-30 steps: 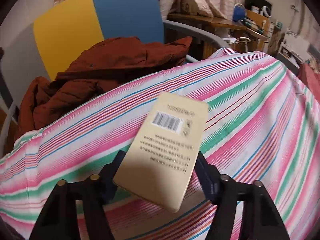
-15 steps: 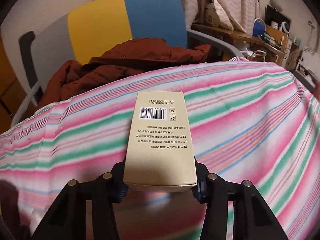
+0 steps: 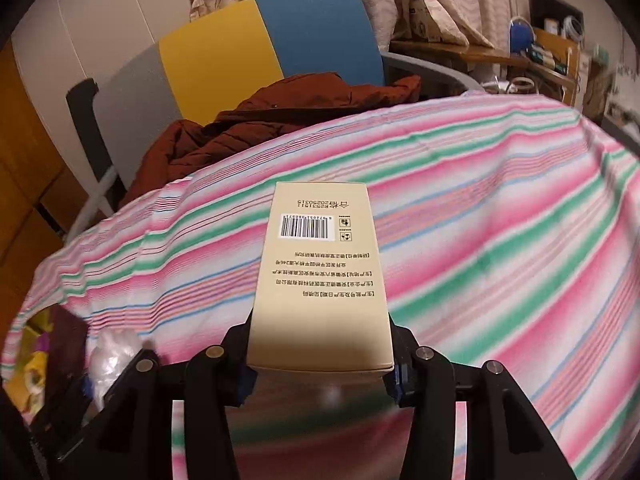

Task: Organize objects
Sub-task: 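Carry the bag and box to the gold tray and open the left tool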

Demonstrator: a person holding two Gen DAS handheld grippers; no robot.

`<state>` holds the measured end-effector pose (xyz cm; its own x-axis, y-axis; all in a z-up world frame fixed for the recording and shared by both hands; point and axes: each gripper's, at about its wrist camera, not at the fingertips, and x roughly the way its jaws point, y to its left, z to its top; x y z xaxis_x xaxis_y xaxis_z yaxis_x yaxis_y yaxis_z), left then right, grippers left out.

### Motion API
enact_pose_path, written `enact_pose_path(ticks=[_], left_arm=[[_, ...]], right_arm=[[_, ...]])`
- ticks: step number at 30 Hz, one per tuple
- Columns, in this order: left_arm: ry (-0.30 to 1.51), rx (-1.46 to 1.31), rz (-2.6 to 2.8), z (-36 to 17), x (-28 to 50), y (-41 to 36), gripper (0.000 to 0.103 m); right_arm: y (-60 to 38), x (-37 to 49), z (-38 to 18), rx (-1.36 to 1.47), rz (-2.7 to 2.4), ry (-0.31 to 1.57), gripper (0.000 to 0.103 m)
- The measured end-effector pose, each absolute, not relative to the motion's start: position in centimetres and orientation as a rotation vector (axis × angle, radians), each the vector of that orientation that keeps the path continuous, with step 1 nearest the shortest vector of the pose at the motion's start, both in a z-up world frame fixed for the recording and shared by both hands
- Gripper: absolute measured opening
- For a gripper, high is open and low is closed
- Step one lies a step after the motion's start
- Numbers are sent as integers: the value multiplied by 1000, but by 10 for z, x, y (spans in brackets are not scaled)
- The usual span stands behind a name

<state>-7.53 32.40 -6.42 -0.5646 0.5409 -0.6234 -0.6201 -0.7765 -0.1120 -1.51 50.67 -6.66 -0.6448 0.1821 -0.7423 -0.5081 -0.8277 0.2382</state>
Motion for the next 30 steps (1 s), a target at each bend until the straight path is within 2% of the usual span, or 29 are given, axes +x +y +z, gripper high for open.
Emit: enact_pose_path(ticks=[15,30], left_arm=[[64,-728,2399,-11,-20,237,37],[-132,-886,2511,-7,-28,110,37]], right_arm=[[436,13,-43,-1063,2614,599,50],[310,-3,-7,-1151,2890,503,50]])
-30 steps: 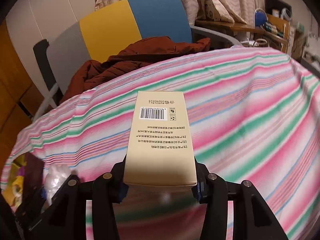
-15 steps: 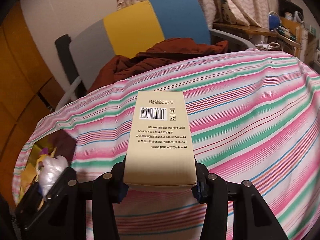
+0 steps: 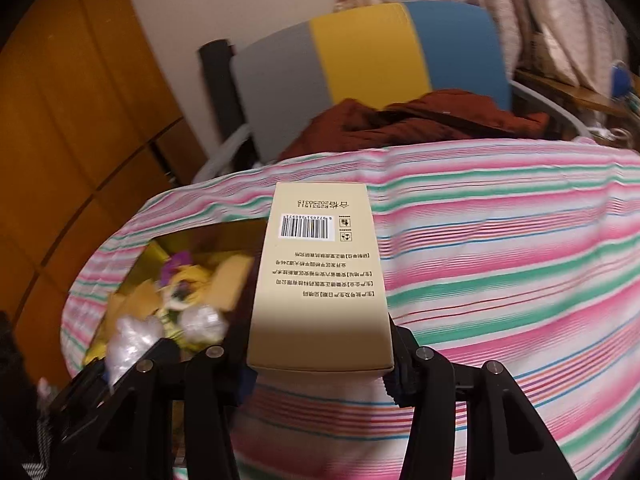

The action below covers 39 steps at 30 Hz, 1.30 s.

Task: Organize objects
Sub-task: 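Carry the bag and box to the gold tray and open the left tool, then lower the cream box into the gold tray and open the right tool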

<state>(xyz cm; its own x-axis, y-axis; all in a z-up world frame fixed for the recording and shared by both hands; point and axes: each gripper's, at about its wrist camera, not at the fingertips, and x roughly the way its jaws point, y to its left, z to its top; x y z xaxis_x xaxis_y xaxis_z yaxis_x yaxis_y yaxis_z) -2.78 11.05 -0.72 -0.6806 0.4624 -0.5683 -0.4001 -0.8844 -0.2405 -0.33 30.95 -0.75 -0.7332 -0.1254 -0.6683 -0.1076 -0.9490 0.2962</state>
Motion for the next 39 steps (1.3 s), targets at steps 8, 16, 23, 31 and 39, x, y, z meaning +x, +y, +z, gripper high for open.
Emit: enact_pose_path(ticks=[8,16,23,31,39], left_arm=[[-144,-1020,2459,-22,-55,82,38],[-174,-1105,2366,-35,-82,81,38],[-153,-1089,2381,-32,-66,74,62],[-145,-964,2513,-21,-25,42,63],[-268,-994,2572,-24,-18,12,63]], right_arm=[[253,-24,-9,1153,-2752,-406,50],[226,-77,-1,1201,-2649,-234,50],[209,-119,-2,1256,-2572,-36,50],[188,-153,-9,1303,-2490,38,50],[147,-168,-18,1312,-2416,36,50]])
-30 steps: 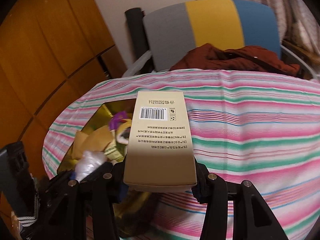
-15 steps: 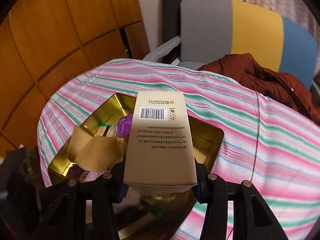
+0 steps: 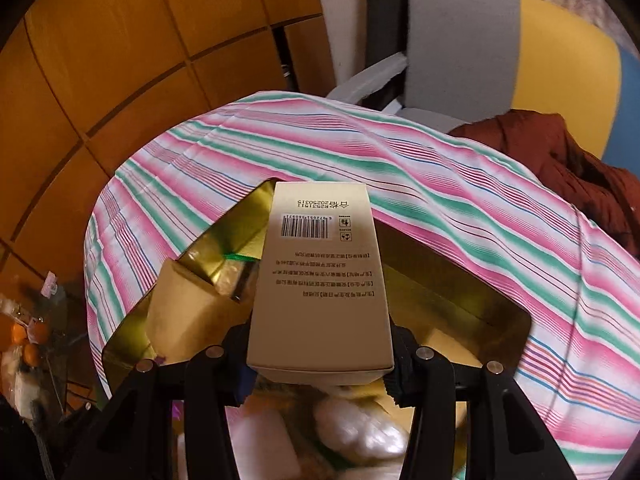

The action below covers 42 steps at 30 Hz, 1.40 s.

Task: Organize objects
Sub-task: 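Lower the cream box into the gold tray and open the right tool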

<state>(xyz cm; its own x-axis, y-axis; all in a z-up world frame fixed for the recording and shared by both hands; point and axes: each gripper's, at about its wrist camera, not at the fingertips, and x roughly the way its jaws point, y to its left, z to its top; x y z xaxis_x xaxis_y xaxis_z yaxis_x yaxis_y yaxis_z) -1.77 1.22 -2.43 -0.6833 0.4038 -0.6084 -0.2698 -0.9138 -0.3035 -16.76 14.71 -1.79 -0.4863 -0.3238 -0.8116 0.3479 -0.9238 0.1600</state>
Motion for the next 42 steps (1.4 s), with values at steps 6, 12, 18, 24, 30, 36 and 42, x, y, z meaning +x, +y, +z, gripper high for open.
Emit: enact_pose_path(ticks=[6,12,18,24,30,36,42], left_arm=[[-270,-985,2589,-22,-11,11,63],[-302,-997,2588,-27,-14,5,63],[-299,-1004,2647,-24,-14,0,63],[-347,-1030,2664,-25,-10,-10,63],[-360,-1029,2688,-26,-7,-21,63],[-393,-1046,2692,-28,-8,-30,63],[-391,-1060,2678,-28,-7,-25,63]], right_arm=[[135,-174,-21,1297,-2411,-37,65],[162,-161,-16,1266,-2465,-234,70],[165,-159,5,1163,-2607,-160,50],[140,-195,10,1160,-2571,-157,50],[101,-233,-19,1293,-2478,-98,50],[91,-219,-33,1326,-2434,-65,52],[129,-181,-15,1334,-2555,-49,60]])
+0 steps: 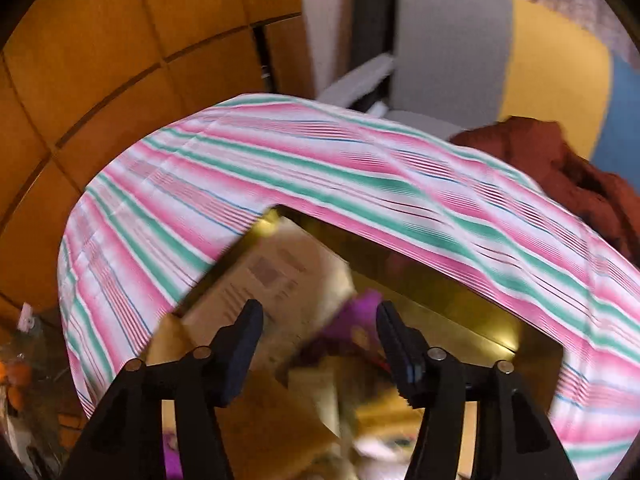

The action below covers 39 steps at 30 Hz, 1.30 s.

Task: Organize objects
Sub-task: 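Lower the cream box into the gold tray and open the right tool, then withdraw both tools from the gold tray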

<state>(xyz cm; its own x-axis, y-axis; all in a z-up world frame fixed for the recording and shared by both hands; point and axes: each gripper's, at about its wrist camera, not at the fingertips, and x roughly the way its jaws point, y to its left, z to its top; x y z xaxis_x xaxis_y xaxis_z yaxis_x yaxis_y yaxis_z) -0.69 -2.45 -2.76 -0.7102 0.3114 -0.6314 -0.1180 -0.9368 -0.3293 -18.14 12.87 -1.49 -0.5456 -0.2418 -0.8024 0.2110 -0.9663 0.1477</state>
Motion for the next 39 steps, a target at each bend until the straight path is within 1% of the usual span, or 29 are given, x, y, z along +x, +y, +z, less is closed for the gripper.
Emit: enact_pose_path(ticks=[3,4,5,9,10,12,13,14,18,21,23,27,32,34,36,37,38,39], left_arm=[[-405,-1055,2680,-23,-4,-21,63],[-408,-1054,2687,-22,-5,-21,63],[-410,-1060,2698,-20,-4,-19,63],[-360,-1089,2762,-14,0,-11,63],[-348,-1093,2774,-13,1,-10,63],[-331,-1095,2799,-10,7,-6,63],[-323,-1096,2809,-9,9,-6,63],[-314,-1097,2821,-7,10,-6,63],[-287,-1070,2889,4,20,-14,63],[-265,-1063,2941,10,24,-23,63],[-265,-1076,2967,11,25,-30,63],[-279,-1130,2983,9,24,-38,63],[-287,-1134,2993,10,24,-38,63],[-283,-1138,2981,9,24,-35,63],[-263,-1152,2964,7,24,-28,63],[-253,-1153,2961,7,24,-25,63],[-237,-1154,2961,8,23,-22,63],[-217,-1158,2964,8,23,-19,63]], right_arm=[[162,-147,-2,1283,-2583,-183,66],[170,-135,-1,1280,-2599,-203,70],[180,-122,0,1287,-2616,-220,71],[211,-77,-6,1346,-2615,-289,71],[214,-65,-8,1353,-2608,-288,68],[212,-54,-13,1369,-2587,-266,64],[208,-51,-16,1369,-2573,-254,60],[201,-50,-18,1362,-2563,-235,58],[169,-63,-16,1278,-2510,-196,57],[137,-86,-11,1215,-2540,-87,57],[114,-109,-11,1186,-2518,-15,60],[81,-136,-31,1272,-2482,153,61],[95,-132,-52,1411,-2549,244,61],[111,-122,-52,1442,-2571,208,62],[126,-111,-49,1426,-2556,102,63],[136,-102,-45,1406,-2551,20,67],[142,-95,-42,1391,-2559,-21,75],[148,-89,-38,1370,-2572,-54,78]])
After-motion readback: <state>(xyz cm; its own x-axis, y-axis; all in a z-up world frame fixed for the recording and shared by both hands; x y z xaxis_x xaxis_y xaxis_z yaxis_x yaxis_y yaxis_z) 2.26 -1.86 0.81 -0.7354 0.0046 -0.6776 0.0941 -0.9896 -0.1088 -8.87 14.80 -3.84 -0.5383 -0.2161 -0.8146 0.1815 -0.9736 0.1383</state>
